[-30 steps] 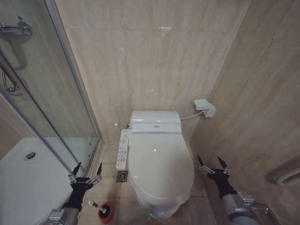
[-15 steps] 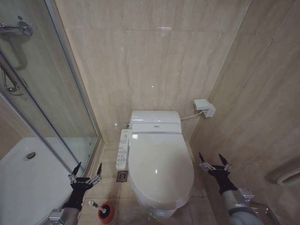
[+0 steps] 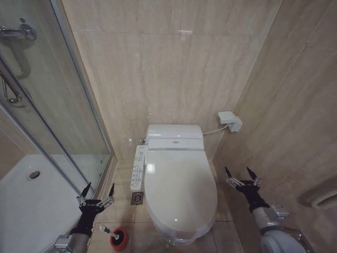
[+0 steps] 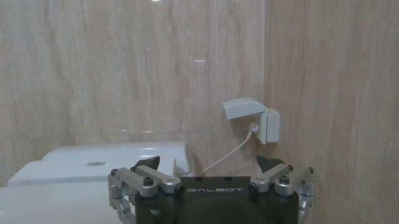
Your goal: Open the toilet lid, clean the toilet bowl with a toilet brush, close the toilet lid, and flush.
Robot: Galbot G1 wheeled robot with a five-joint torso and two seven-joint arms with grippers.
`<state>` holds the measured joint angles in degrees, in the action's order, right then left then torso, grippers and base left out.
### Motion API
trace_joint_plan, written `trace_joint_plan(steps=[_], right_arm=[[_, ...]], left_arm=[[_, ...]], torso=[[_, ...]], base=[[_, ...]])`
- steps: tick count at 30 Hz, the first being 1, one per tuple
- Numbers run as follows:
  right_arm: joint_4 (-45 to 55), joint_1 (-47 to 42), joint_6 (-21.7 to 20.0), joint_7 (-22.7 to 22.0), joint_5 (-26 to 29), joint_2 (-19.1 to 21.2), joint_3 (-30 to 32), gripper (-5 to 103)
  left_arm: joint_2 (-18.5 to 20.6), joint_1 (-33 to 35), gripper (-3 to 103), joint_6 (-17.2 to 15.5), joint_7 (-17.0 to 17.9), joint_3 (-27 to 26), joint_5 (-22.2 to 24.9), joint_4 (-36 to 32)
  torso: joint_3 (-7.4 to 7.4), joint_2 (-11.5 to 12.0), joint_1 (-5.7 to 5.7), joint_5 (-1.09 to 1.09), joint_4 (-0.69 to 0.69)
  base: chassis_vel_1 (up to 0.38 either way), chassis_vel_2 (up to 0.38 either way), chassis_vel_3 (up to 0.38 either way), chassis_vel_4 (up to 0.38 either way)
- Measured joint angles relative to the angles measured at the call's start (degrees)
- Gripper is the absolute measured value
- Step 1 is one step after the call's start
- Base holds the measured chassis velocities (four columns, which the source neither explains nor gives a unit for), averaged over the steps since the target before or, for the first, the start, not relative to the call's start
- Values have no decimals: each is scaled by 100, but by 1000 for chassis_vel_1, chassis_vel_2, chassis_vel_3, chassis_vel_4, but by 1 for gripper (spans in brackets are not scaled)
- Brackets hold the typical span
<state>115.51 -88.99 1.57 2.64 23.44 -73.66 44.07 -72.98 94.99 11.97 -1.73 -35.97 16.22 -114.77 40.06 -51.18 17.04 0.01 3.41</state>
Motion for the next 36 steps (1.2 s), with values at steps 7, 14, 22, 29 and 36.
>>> trace_joint_plan(steps=[7,14,22,29,36], right_arm=[[-20,10,-23,25,0,17,-1,100],[-21,10,-28,26,0,17,-3,100],[-21,9,-31,26,-1,15,-4,100],[-21,8,-34,26,-3,13,-5,100],[-21,8,-36,24,-3,12,-4,100]], left_arm=[[0,0,100,0,0,0,0,0],[0,0,100,0,0,0,0,0],[0,0,100,0,0,0,0,0],[0,0,100,0,0,0,0,0],[0,0,100,0,0,0,0,0]], torso=[[0,0,0,0,0],[0,0,0,0,0],[0,0,-1,0,0],[0,0,-1,0,0],[0,0,-1,0,0]], base=[[0,0,0,0],[0,0,0,0],[0,0,0,0],[0,0,0,0],[0,0,0,0]])
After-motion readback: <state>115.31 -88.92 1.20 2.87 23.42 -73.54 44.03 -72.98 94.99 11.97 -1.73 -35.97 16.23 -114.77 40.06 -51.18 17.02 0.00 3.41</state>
